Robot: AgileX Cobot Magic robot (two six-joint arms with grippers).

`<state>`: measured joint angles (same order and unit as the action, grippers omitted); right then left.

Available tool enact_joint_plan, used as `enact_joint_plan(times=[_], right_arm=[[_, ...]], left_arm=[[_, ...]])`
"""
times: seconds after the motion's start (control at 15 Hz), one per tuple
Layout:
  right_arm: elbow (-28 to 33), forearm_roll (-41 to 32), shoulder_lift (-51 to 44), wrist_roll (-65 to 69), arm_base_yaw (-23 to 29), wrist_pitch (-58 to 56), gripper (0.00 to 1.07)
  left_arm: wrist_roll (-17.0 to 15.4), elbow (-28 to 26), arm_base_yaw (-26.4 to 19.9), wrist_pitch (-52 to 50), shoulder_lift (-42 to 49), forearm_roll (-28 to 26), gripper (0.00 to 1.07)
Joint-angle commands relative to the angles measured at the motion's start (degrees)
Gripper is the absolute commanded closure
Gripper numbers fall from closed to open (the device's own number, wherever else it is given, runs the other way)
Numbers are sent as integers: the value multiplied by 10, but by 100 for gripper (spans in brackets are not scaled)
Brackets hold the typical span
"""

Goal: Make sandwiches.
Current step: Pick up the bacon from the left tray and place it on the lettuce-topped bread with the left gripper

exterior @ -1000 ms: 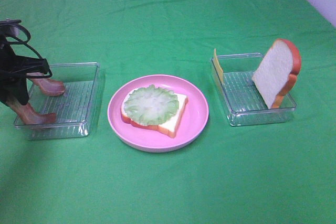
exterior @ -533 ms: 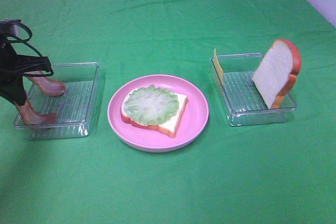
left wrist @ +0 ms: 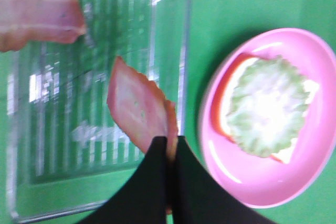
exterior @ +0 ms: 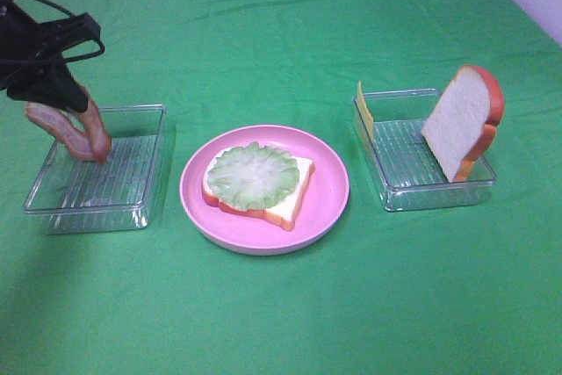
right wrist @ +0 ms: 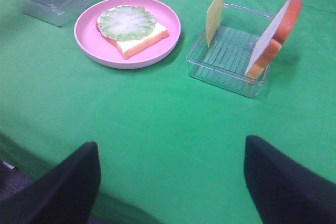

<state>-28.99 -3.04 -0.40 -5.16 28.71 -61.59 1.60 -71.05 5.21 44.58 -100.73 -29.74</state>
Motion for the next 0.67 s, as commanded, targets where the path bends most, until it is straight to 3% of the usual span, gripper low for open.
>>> enact_joint_plan(times=[0.07,0.13,0.2,0.4,0.47,0.53,0.67], right_arm=[[1,3,-5,-4,1,7,35],[1,3,-5,-4,1,7,35],[1,3,-5,-4,1,7,35],[1,3,-5,-4,1,7,35],[1,3,-5,-4,1,7,35],[1,3,-5,-4,1,7,35],[1,3,-5,-4,1,7,35]], left_arm=[[104,-2,11,-22,1,-148,107],[150,-2,22,-32,-2,-211,107],[166,-2,29,-36,-3,-239,107],[258,-2,85,-58,-33,-379,107],[276,-2,101,-66,-46,-409,107],[317,-2,137,-81,-78,-458,107],[366,-2,160,-86,-114,-512,107]])
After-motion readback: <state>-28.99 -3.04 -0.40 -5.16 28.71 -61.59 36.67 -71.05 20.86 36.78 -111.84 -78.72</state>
